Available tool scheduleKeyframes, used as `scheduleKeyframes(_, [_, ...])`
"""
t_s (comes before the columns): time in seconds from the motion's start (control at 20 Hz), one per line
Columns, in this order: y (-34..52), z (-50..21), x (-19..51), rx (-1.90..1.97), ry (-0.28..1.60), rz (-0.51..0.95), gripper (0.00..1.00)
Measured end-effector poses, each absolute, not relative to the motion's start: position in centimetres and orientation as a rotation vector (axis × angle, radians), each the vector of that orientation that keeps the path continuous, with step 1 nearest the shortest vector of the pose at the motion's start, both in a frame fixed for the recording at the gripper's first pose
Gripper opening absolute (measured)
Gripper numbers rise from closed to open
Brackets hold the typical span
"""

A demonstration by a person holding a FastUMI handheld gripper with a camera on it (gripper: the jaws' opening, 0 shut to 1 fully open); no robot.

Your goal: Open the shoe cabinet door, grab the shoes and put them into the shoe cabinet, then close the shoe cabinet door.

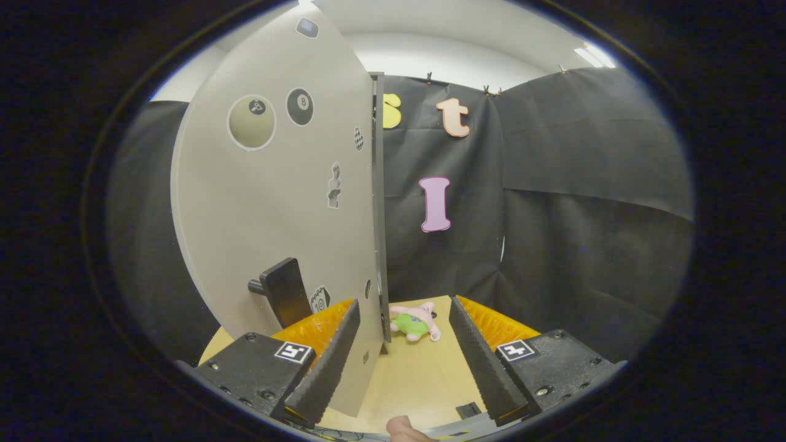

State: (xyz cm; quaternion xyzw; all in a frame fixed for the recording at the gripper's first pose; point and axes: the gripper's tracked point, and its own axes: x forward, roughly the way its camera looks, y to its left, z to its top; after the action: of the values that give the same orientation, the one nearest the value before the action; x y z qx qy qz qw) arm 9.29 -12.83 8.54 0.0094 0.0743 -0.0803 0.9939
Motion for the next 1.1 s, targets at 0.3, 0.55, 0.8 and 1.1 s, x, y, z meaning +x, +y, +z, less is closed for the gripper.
scheduleKeyframes(0.3, [-8.6, 8.2, 11.4, 0.062, 0.141, -0.178, 0.95])
scheduleKeyframes(0.55, [-2.4, 8.3, 14.9, 0.038, 0.149, -0.099, 0.95])
scheduleKeyframes(0.8, [4.9, 6.6, 18.7, -0.014, 0.232, 0.034, 0.96])
scheduleKeyframes(1.1, [7.5, 7.5, 18.5, -0.059, 0.213, 0.061, 0.97])
